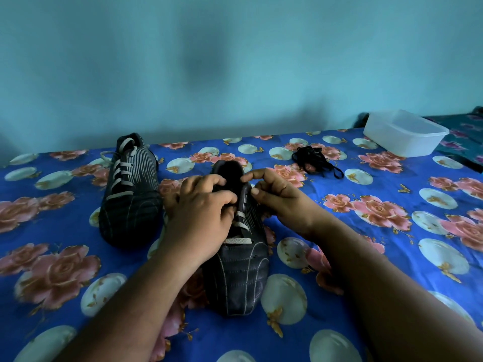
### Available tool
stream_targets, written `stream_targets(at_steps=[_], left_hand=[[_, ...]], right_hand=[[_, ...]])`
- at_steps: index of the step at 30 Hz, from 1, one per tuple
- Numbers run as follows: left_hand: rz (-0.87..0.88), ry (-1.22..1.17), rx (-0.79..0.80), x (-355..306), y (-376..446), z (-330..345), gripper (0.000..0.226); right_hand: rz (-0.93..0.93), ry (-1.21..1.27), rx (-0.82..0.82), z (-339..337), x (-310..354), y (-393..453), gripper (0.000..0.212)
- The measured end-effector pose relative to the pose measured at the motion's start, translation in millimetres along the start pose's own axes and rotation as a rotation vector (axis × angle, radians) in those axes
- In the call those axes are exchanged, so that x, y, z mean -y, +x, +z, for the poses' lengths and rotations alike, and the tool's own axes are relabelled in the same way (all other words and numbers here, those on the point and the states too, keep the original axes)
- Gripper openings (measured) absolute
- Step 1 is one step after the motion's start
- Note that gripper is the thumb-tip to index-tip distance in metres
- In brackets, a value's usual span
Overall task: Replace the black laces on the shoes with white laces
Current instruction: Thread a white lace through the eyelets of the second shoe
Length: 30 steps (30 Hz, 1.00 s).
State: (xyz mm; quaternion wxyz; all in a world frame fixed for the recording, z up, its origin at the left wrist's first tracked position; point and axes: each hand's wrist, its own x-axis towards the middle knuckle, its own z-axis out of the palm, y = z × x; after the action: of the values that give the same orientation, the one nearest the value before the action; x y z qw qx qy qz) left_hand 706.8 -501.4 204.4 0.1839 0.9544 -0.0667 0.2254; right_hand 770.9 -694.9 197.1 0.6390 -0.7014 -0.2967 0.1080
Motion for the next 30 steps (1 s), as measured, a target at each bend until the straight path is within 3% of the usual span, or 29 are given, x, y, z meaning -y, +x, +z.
stream_targets(at_steps=[3,7,12,17,22,24,26,30], left_hand=[[-0.072,-0.116,0.032,3.9,2.2,5.6,0.013],[-0.101,-0.21,0.005,6.3,4.9,10.9,0.009],[-0.128,-0.271,0.034,8.9,7.4,13.3,0.007],[-0.138,-0.313,0.032,8.9,10.4,14.0,0.006],[-0.127,-0.383,-0.016,9.1,7.2,12.8,0.008],[-0.108,-0.386,-0.015,11.0,6.5,10.9,0.02],[-0.089,-0.38,0.008,12.9,5.6,6.7,0.032],[-0.065,-0.353,0.056,17.6,1.2,-4.9,0.018]], right_hand=[[0.012,0.025,-0.015,-0.7,-1.1,0.7,0.033],[0.047,0.108,0.029,-1.9,-2.0,-1.1,0.029],[0.01,0.044,0.063,-2.7,-4.8,-1.9,0.035],[0.012,0.019,0.024,-0.5,-3.4,-2.8,0.022],[-0.061,-0.158,-0.054,0.7,-3.6,0.4,0.008],[-0.065,-0.166,-0.04,-0.6,-1.9,-0.1,0.006],[-0.028,-0.125,-0.014,-4.0,0.0,-1.2,0.004],[0.038,0.051,-0.09,-13.4,8.8,-3.4,0.007]])
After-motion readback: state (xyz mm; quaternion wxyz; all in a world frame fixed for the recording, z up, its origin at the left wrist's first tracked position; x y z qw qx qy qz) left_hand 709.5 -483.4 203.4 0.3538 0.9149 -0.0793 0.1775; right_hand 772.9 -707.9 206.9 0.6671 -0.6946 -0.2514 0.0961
